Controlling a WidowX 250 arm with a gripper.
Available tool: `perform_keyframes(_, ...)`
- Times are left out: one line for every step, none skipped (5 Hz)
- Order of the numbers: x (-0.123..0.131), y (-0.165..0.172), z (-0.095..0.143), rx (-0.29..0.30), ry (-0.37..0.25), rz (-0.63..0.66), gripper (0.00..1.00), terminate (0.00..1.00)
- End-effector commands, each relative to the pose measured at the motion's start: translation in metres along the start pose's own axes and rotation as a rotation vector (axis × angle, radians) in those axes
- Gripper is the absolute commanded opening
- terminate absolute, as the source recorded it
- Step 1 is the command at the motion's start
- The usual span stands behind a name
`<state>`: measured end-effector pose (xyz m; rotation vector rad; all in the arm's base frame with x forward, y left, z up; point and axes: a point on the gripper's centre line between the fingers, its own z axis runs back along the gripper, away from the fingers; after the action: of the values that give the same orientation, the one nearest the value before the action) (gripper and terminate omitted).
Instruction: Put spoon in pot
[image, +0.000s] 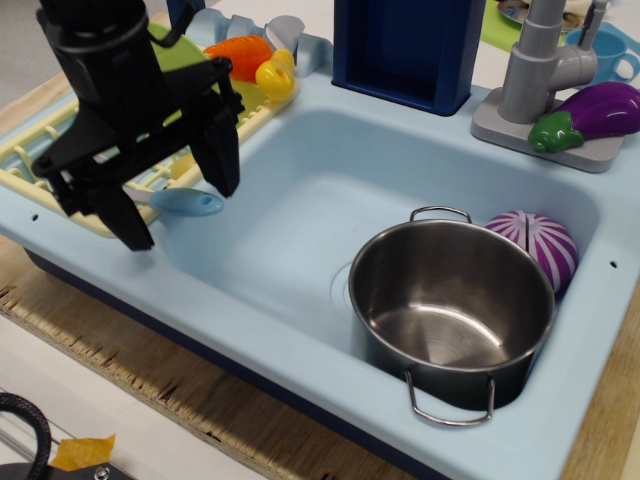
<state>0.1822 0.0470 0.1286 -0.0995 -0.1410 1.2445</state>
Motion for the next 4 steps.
perform_keyframes(0.004,0.000,-0.009,0.003,-0.009,0.005,0.00,0.00)
perform_keyframes(0.005,-0.002,-0.005,-0.009,-0.023,0.011,0.00,0.00)
perform_keyframes(0.004,-0.002,0.005,-0.034,-0.038,0.021,0.00,0.00)
perform_keyframes(-0.005,-0.007,0.021,-0.048,-0.055,-0.010,0.00,0.00)
